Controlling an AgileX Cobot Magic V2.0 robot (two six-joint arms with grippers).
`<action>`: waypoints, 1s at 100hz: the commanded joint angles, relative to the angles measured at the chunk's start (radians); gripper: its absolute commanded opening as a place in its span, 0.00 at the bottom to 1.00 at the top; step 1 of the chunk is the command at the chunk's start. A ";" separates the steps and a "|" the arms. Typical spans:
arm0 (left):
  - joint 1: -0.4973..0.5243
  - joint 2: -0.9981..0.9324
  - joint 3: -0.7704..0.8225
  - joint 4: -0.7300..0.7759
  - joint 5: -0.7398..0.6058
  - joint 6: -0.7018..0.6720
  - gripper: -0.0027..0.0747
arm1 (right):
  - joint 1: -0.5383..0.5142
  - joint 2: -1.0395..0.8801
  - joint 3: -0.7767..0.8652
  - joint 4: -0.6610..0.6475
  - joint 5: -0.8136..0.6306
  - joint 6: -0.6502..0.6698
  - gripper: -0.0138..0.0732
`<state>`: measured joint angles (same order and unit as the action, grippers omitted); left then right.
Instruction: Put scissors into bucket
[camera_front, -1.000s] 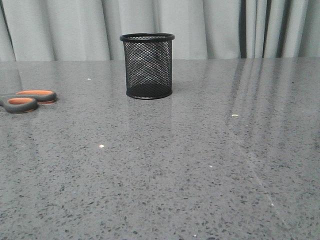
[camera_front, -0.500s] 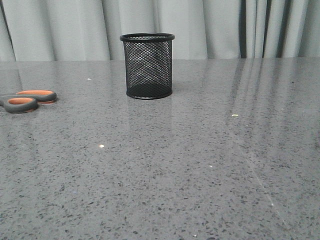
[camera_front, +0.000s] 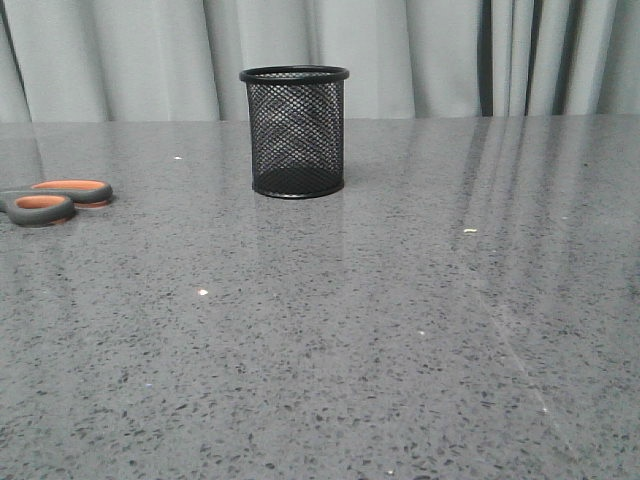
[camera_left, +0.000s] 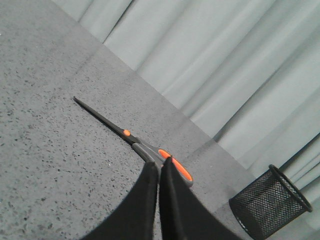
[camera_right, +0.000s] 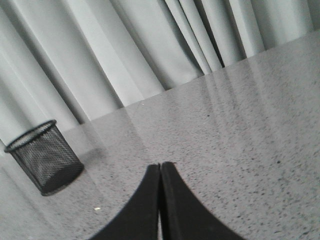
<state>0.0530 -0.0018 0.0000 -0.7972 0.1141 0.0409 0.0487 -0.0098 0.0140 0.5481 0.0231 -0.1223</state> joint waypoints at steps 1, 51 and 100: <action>-0.005 -0.028 -0.007 -0.048 -0.024 -0.005 0.01 | -0.006 -0.023 -0.035 0.056 -0.066 -0.005 0.09; -0.005 0.229 -0.566 0.427 0.412 0.019 0.01 | -0.006 0.237 -0.472 -0.171 0.334 -0.005 0.10; -0.114 0.601 -0.941 0.619 0.749 0.198 0.01 | -0.004 0.656 -0.863 -0.292 0.685 -0.058 0.10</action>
<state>-0.0137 0.5391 -0.8849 -0.2297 0.8812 0.2332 0.0487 0.5978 -0.7803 0.2604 0.7234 -0.1401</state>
